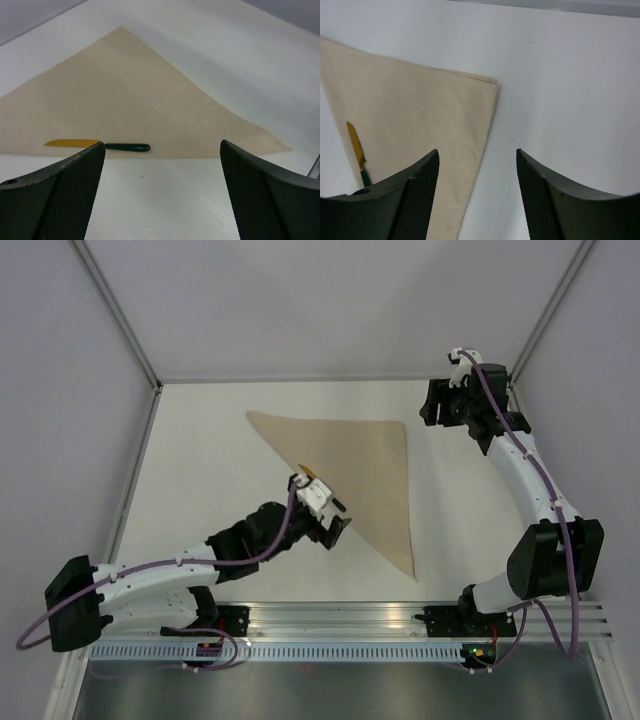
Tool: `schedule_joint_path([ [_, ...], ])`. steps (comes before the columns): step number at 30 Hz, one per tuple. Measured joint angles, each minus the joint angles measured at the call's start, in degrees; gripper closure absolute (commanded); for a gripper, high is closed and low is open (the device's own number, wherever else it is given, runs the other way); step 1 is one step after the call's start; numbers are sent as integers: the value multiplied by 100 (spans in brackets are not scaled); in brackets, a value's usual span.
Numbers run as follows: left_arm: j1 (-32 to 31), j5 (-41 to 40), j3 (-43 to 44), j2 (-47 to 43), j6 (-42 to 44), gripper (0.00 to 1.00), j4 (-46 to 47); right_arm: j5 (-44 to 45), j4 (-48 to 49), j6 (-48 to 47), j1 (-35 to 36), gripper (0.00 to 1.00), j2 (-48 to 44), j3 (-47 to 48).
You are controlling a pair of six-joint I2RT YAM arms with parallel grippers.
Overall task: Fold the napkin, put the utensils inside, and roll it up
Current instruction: Fold the napkin
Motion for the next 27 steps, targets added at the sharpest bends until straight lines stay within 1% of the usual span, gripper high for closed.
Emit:
schedule_joint_path([
  [2, -708, -415, -297, 424, 597, 0, 549, -125, -63, -83, -286, 32, -63, -138],
  [4, -1272, -555, -466, 761, 997, 0, 984, -236, -144, -133, -520, 32, -59, -258],
  [8, -2015, -713, -686, 1700, 1790, 1, 1947, -516, -317, -190, -949, 33, 4, -358],
  [11, -2275, -791, -686, 2430, 2138, 5, 2533, -616, -310, -205, -1161, 33, 22, -396],
  [14, -2524, -968, -601, 3187, 2463, 8, 3130, -680, -295, -223, -1217, 34, 28, -439],
  [19, -2966, -1150, -94, 4323, 2909, 11, 3534, -730, -249, -227, -1211, 35, 70, -503],
  [21, -3119, -1189, 101, 4645, 3042, 12, 3644, -743, -249, -227, -1224, 36, 96, -507],
  [27, -3311, -1215, 376, 5082, 3189, 27, 3757, -748, -243, -223, -1235, 38, 107, -507],
])
